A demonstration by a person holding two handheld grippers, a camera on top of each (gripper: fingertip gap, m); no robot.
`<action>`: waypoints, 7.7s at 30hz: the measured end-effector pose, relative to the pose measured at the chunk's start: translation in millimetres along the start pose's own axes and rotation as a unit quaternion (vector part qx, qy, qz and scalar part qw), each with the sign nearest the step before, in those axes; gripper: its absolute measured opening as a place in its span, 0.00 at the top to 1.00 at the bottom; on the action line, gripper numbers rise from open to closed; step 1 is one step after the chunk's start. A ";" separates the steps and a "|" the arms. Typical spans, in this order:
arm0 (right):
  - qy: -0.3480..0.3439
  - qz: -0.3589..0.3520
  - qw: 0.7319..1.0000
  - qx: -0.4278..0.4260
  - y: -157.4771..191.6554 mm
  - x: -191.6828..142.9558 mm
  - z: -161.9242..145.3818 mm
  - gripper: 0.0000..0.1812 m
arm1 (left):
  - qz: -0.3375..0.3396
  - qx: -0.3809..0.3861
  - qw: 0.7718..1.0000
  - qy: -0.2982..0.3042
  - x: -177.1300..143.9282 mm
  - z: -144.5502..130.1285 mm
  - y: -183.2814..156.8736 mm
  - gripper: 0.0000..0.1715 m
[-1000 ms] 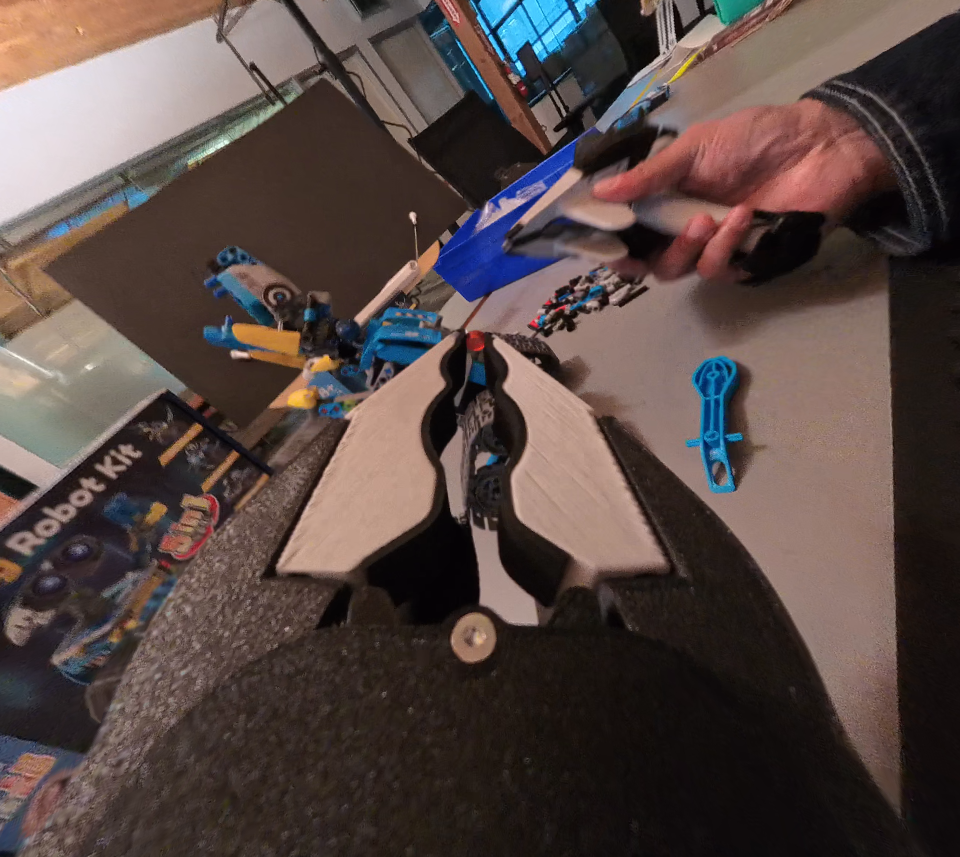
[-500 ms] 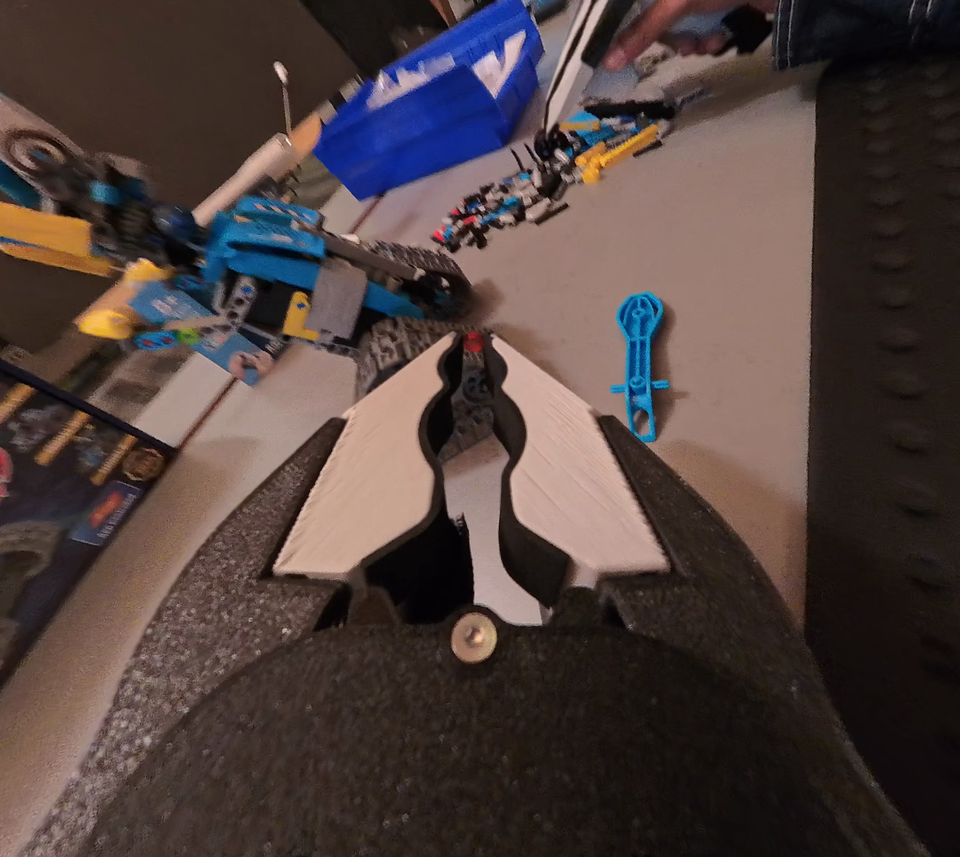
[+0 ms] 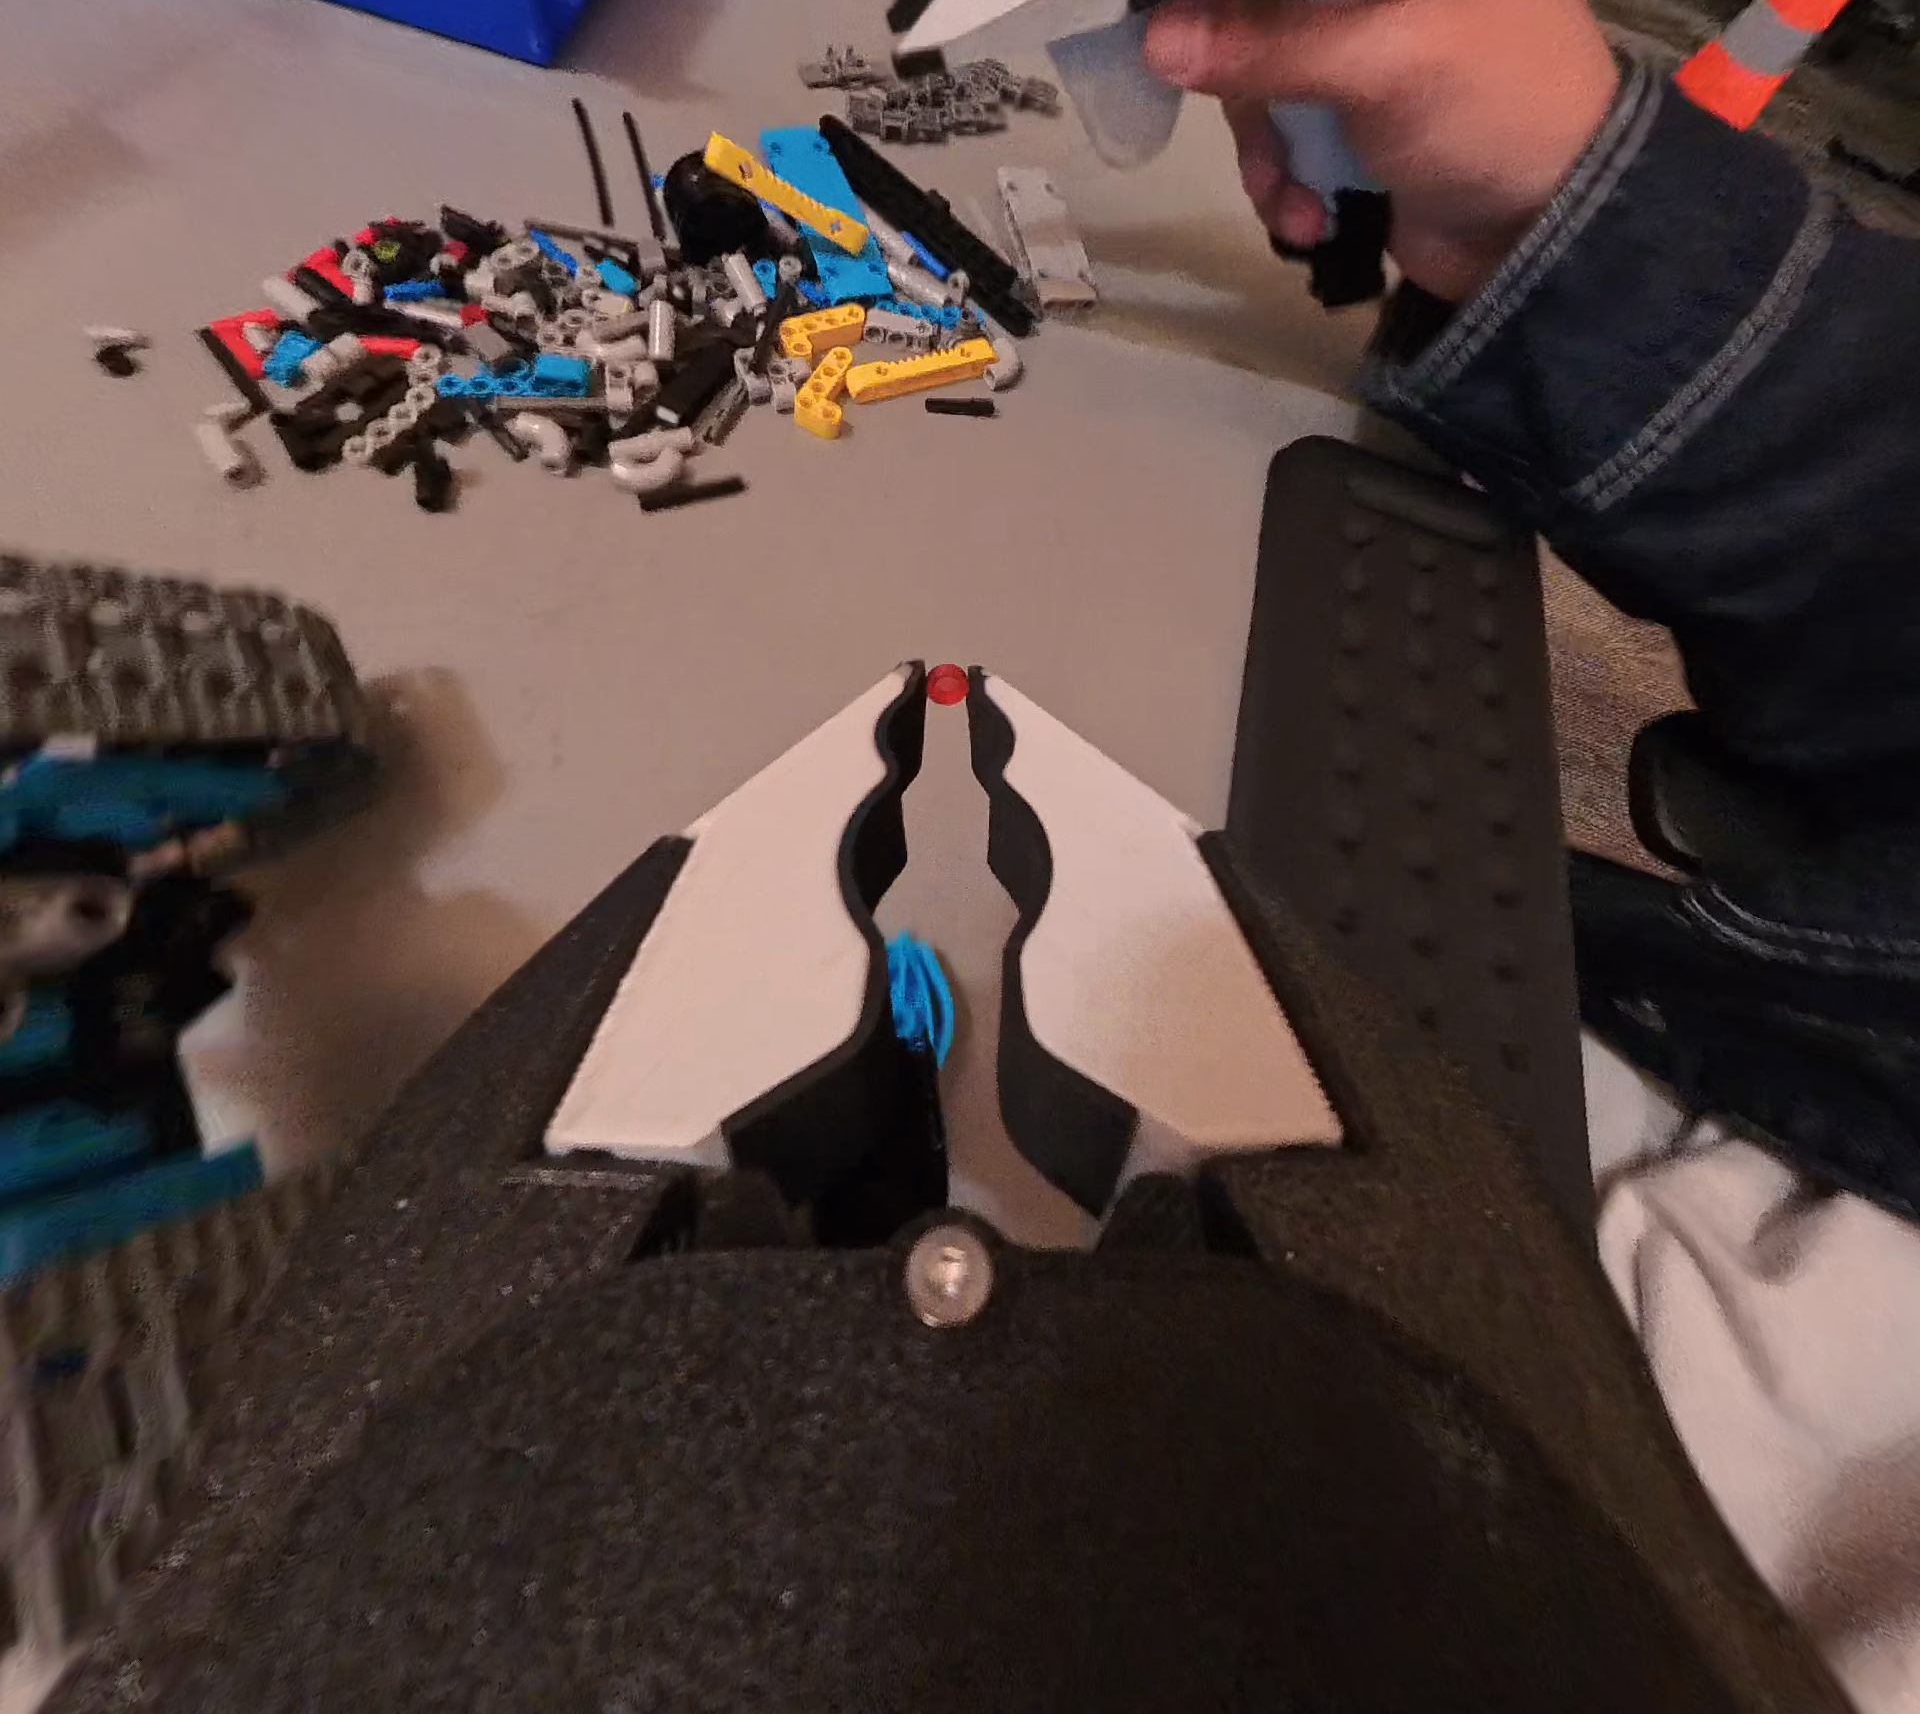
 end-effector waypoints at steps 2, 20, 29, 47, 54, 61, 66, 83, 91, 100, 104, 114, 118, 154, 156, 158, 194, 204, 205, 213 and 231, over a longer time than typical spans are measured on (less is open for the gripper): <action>-0.030 0.001 0.999 -0.010 4.3 -4.6 -6.5 1.00 | 0.017 0.025 0.999 -0.017 17.6 15.7 0.1 0.96; -0.101 0.026 0.989 0.108 -6.7 -12.2 -18.2 0.88 | 0.148 0.118 0.981 0.046 104.5 29.4 28.0 0.96; -0.102 0.064 0.984 0.134 -4.6 -13.4 -20.1 0.89 | 0.166 0.095 0.979 0.075 132.9 44.5 43.8 0.93; -0.101 0.124 0.987 -0.019 104.0 -8.4 53.3 0.91 | 0.196 0.062 0.955 -0.214 -99.2 13.8 35.4 1.00; -0.081 0.273 0.946 -0.158 198.0 90.7 116.0 0.89 | 0.258 -0.026 0.928 -0.267 -176.0 -6.5 106.7 1.00; -0.146 0.294 0.932 -0.153 223.9 112.6 100.8 0.88 | 0.144 -0.181 0.919 -0.319 -153.3 -31.2 131.6 0.64; -0.161 0.241 0.927 -0.237 238.6 108.7 91.5 0.83 | 0.093 -0.200 0.937 -0.272 -130.9 -35.9 139.4 0.64; -0.191 0.045 0.878 -0.438 265.2 122.8 77.9 0.88 | 0.150 -0.041 0.981 -0.119 -78.9 -46.0 119.8 0.68; -0.158 0.015 0.852 -0.499 270.9 116.1 79.4 0.94 | 0.146 -0.045 0.981 -0.118 -79.3 -47.0 119.8 0.69; -0.203 0.121 0.877 -0.419 276.6 107.5 78.2 0.92 | 0.071 -0.013 0.993 -0.092 -94.1 -55.4 122.8 0.69; -0.192 0.276 0.916 -0.219 253.0 98.1 94.3 0.79 | -0.003 -0.017 0.996 -0.084 -120.8 -69.3 125.8 0.69; 0.003 0.513 0.859 0.003 227.4 144.2 94.4 0.90 | -0.049 -0.153 0.952 -0.262 -185.2 -42.6 114.6 0.81; 0.021 0.559 0.828 0.020 236.6 140.7 89.1 0.99 | -0.020 -0.169 0.949 -0.266 -177.0 -31.7 113.7 0.82; 0.030 0.632 0.774 0.018 240.6 117.1 72.7 1.00 | -0.131 -0.155 0.951 -0.234 -164.7 -37.9 95.2 1.00; 0.030 0.631 0.775 0.012 240.8 116.1 72.6 1.00 | -0.129 -0.151 0.952 -0.231 -164.9 -37.9 94.4 1.00; 0.028 0.634 0.773 0.013 241.7 116.1 71.9 1.00 | -0.133 -0.150 0.952 -0.230 -165.5 -38.5 94.3 1.00; -0.080 0.468 0.880 -0.010 200.2 109.4 114.5 0.67 | -0.006 -0.159 0.952 -0.260 -145.3 -31.3 112.5 0.42; 0.003 0.372 0.927 -0.049 265.0 127.3 127.6 0.69 | 0.055 -0.143 0.965 -0.214 -113.1 -23.9 102.1 0.54; 0.016 0.348 0.935 -0.064 265.3 130.4 125.8 0.69 | 0.069 -0.150 0.961 -0.220 -112.8 -23.7 102.1 0.54; 0.046 0.322 0.943 -0.073 284.1 142.8 119.9 0.76 | 0.090 -0.162 0.955 -0.232 -110.6 -24.2 99.4 0.55; -0.014 0.301 0.932 -0.201 283.9 113.4 184.6 0.76 | 0.049 -0.185 0.946 -0.261 -136.4 -28.9 103.9 0.45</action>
Point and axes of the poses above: each gripper's, where its closed fingertips meet, x out along the fingers, z out of its top, y = z × x across the jaws, the point moved 6 cm from there along -x, back along the fingers, and after that the axes turned 3 degrees about -x, right-handed, at the moved point
